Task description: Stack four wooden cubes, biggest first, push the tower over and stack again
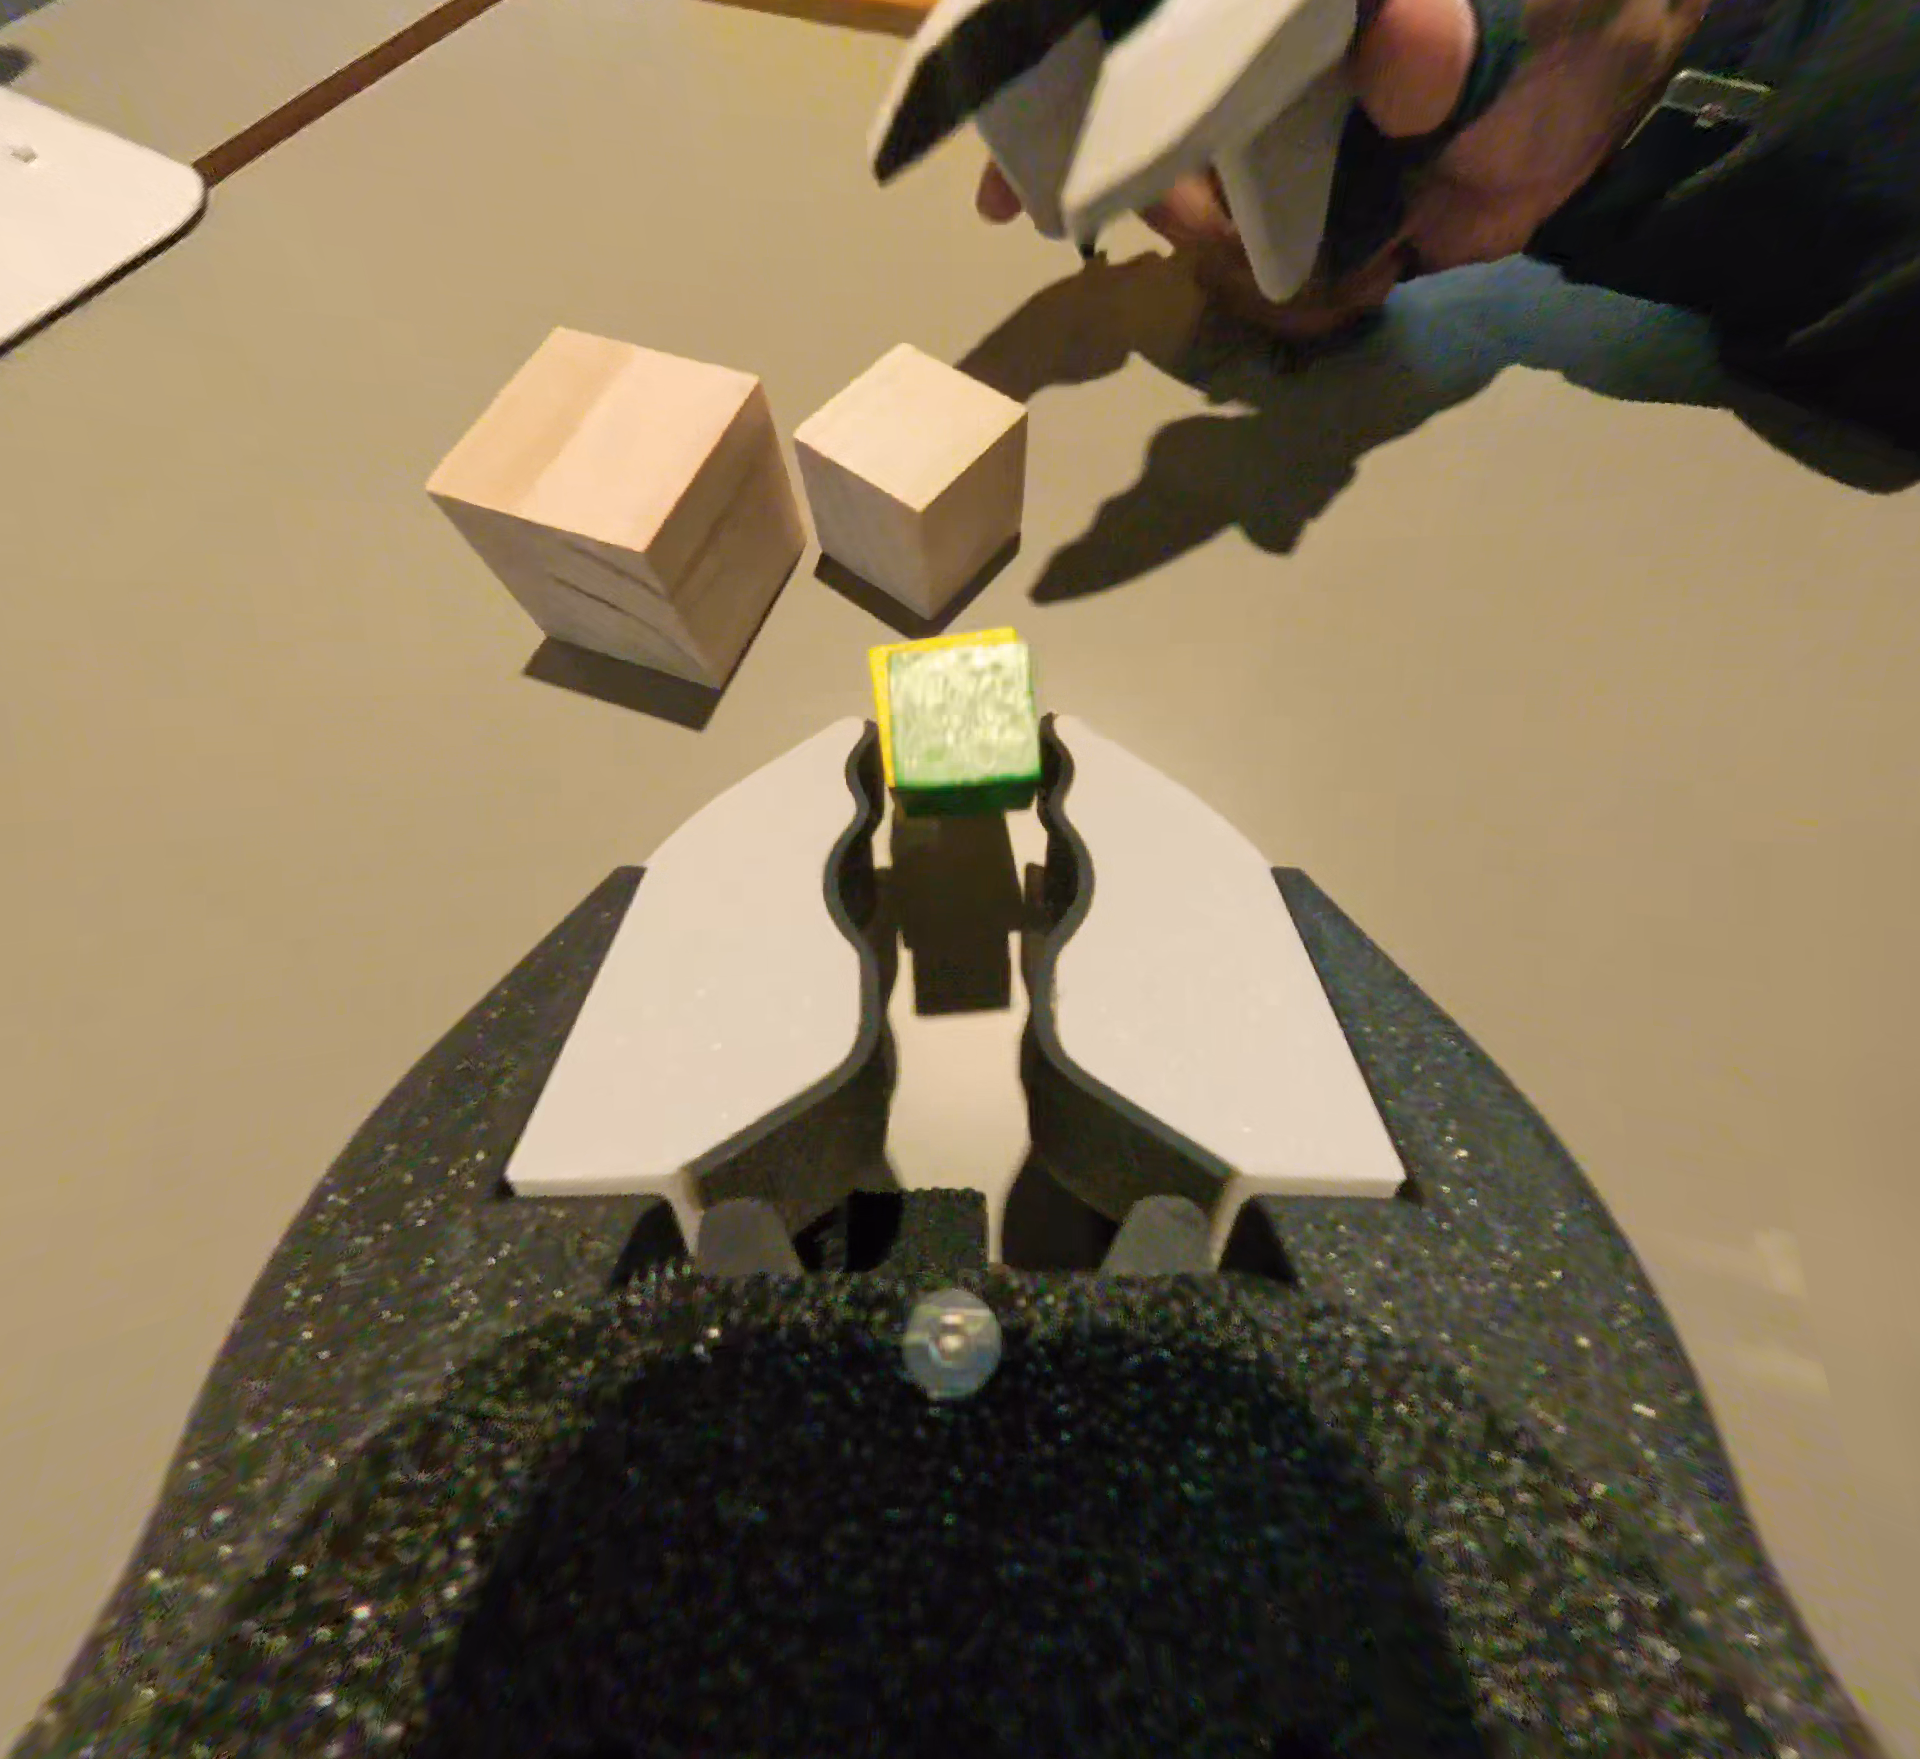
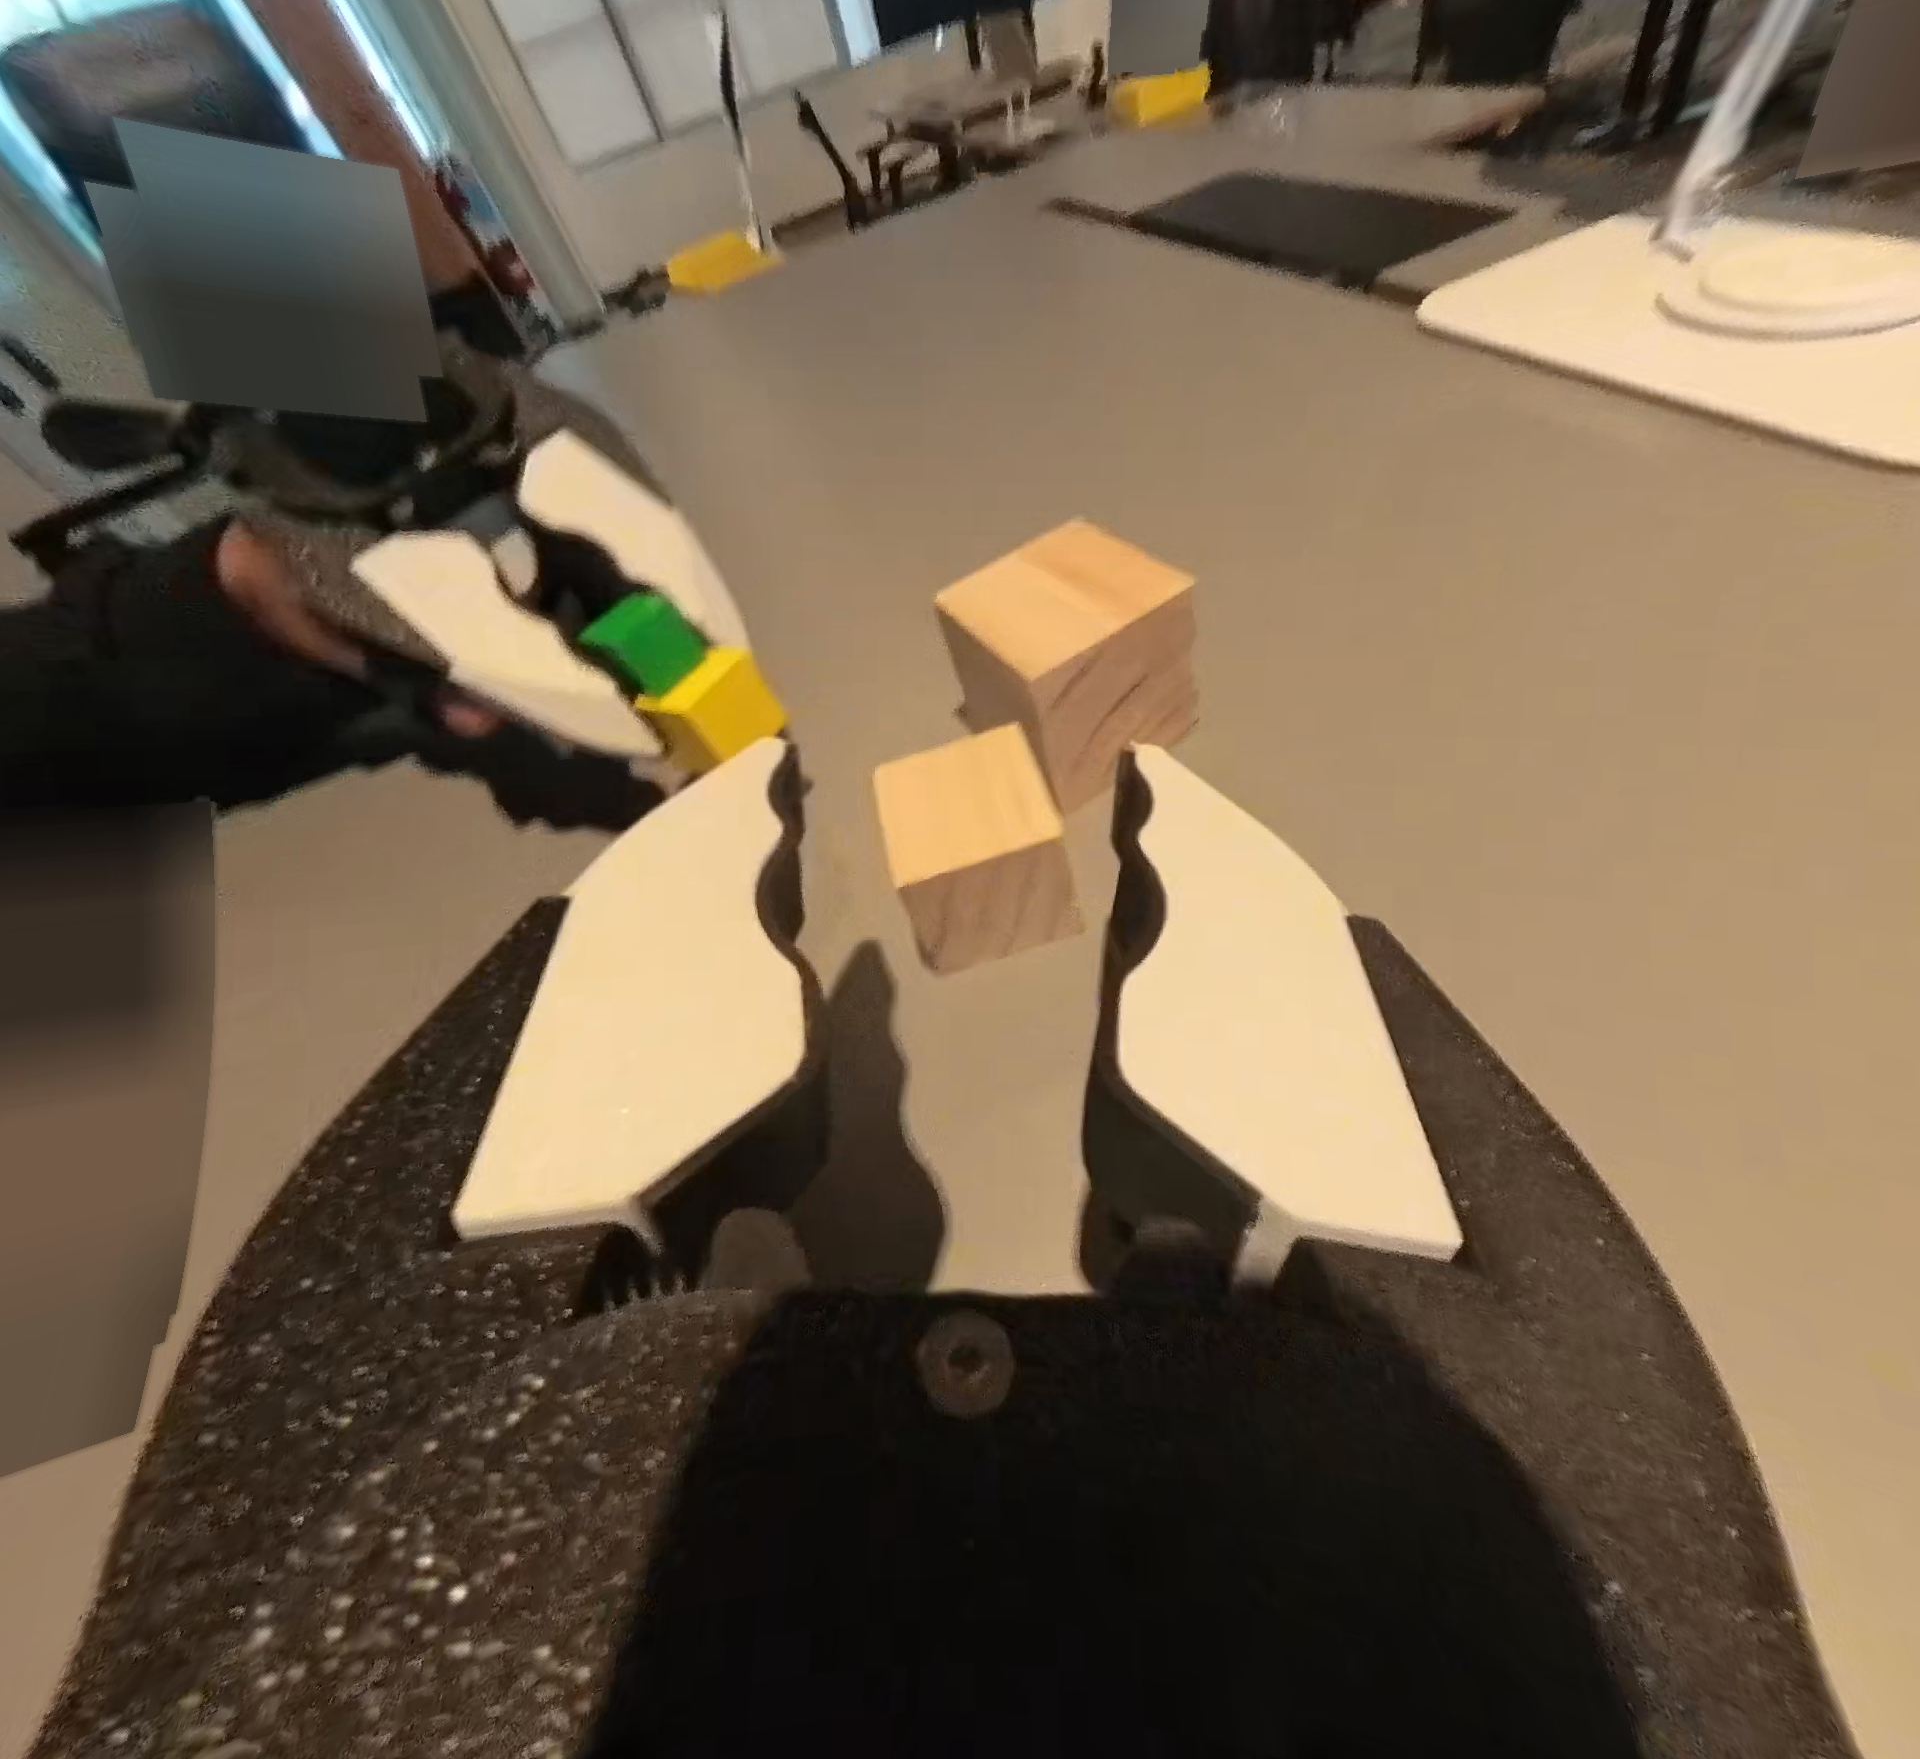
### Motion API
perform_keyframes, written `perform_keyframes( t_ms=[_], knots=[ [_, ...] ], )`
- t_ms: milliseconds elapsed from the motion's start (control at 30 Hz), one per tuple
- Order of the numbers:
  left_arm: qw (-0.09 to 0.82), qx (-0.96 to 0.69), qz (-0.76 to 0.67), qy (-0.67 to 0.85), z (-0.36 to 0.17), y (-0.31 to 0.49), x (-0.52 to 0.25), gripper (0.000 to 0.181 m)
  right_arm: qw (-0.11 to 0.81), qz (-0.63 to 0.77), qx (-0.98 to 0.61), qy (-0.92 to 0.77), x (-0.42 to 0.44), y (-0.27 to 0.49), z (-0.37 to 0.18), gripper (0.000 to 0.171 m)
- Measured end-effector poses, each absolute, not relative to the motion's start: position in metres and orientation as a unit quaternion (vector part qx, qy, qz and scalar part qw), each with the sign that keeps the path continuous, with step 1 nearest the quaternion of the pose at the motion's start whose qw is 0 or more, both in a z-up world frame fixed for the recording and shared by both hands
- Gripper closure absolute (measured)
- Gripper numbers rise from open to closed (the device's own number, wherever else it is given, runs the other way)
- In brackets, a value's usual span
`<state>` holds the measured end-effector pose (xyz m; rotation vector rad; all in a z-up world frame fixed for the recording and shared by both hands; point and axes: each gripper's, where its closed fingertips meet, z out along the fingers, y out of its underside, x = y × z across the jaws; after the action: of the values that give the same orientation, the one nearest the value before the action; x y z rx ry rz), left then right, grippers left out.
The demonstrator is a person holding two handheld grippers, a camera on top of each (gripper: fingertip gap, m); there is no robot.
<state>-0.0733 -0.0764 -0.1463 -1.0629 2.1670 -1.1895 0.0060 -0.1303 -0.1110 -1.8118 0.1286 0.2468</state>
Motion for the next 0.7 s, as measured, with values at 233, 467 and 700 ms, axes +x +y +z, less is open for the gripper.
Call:
perform_keyframes(
  t_ms=[233, 467, 700],
  knots=[
    [0.165, -0.351, -0.419, 0.821, -0.161, -0.07, -0.066, 0.154, 0.572, 0.117, -0.81, 0.05, -0.002, -0.123, -0.123, 0.11],
    [0.181, -0.328, -0.441, 0.816, -0.156, -0.07, -0.07, 0.154, 0.54, 0.089, -0.834, 0.072, 0.004, -0.119, -0.136, 0.109],
    [0.202, -0.289, -0.418, 0.837, -0.16, -0.064, -0.082, 0.154, 0.52, 0.066, -0.847, 0.089, 0.008, -0.117, -0.143, 0.104]
  ],
)
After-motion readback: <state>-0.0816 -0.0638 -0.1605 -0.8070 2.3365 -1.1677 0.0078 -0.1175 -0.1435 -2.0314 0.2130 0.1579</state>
